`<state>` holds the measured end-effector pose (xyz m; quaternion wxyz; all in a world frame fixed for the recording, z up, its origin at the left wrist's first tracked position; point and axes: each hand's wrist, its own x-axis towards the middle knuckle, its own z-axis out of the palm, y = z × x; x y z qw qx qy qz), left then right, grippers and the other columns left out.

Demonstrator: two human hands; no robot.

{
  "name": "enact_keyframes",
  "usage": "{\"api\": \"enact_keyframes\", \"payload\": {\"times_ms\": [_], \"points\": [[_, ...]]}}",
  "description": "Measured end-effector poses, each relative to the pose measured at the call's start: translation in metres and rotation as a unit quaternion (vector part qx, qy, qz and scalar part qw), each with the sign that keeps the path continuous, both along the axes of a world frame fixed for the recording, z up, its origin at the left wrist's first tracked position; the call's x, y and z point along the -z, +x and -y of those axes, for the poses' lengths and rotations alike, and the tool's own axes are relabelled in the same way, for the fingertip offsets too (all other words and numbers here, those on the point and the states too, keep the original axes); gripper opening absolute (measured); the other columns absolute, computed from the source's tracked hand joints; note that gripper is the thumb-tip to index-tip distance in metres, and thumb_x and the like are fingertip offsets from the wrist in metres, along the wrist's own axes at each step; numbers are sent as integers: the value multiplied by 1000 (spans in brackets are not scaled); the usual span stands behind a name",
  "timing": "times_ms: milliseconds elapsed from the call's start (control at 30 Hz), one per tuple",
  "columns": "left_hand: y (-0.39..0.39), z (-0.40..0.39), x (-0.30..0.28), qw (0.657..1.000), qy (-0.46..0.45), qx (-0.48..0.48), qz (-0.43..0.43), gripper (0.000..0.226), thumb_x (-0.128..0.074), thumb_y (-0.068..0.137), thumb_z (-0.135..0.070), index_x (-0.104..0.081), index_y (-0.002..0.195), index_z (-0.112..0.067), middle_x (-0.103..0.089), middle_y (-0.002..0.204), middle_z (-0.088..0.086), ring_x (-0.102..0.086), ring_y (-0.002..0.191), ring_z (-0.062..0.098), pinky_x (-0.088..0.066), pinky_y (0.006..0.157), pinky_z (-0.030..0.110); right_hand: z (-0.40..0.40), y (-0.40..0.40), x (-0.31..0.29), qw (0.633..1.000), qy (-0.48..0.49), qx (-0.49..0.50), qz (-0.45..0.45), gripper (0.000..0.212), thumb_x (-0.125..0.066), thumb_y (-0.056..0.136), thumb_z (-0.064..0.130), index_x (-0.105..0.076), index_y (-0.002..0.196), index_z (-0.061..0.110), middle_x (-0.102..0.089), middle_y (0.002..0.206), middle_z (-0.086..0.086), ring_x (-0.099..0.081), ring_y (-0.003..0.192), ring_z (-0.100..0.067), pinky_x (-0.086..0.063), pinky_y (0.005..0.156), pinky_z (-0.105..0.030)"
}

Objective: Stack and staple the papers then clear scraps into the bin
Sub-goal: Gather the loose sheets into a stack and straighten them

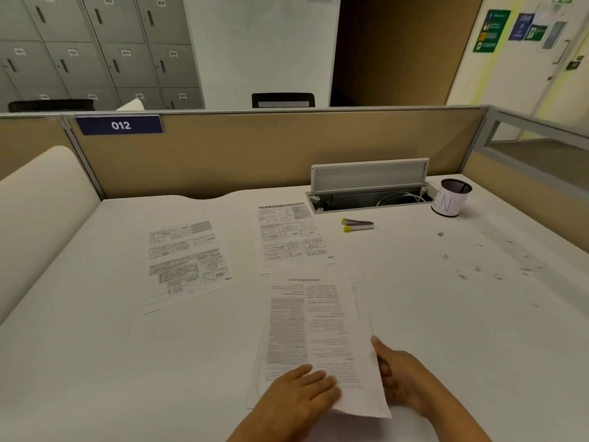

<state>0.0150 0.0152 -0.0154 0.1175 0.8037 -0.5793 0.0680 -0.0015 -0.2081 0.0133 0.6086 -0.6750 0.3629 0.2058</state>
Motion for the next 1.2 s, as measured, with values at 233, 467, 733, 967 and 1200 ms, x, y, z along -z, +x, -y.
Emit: {"api": "enact_keyframes", "payload": {"times_ms": [233,467,733,967,1200], "points": [[-2,6,0,999,28,-16,-8,57,-77,60,-47,-52,110,-34,-70,106,-20,-65,97,-5,-50,87,17,6,-3,-1,997,-46,-62,25,20,-51,95,14,-65,103,3,-73,96,-9,-68,78,-21,-52,58,-25],[11,-7,-1,987,-18,-162,8,80,-56,53,-54,-42,128,-30,-67,118,-9,-61,112,10,-37,106,31,26,-4,-19,995,-55,-52,66,16,-52,95,13,-66,100,8,-72,96,-7,-69,85,-20,-52,58,-21],[17,6,-56,737,-386,-435,-345,53,-74,76,-27,-49,123,-26,-59,99,-8,-57,87,13,-45,63,13,45,-2,-54,984,-78,-27,158,11,-54,93,14,-65,92,14,-73,91,-5,-70,81,-19,-54,55,-19],[36,8,-72,679,-351,-466,-447,31,-64,84,-26,-59,112,-13,-71,77,5,-67,70,16,-49,60,21,32,6,-37,985,-60,-6,162,15,-57,92,13,-67,94,2,-74,93,-10,-70,86,-24,-53,61,-24],[29,2,-49,500,-340,-355,-713,37,-50,89,-46,-65,112,-21,-72,107,6,-67,101,28,-55,84,45,19,15,3,987,-27,60,150,19,-58,91,12,-65,96,-6,-75,89,-14,-69,81,-29,-55,68,-35]]}}
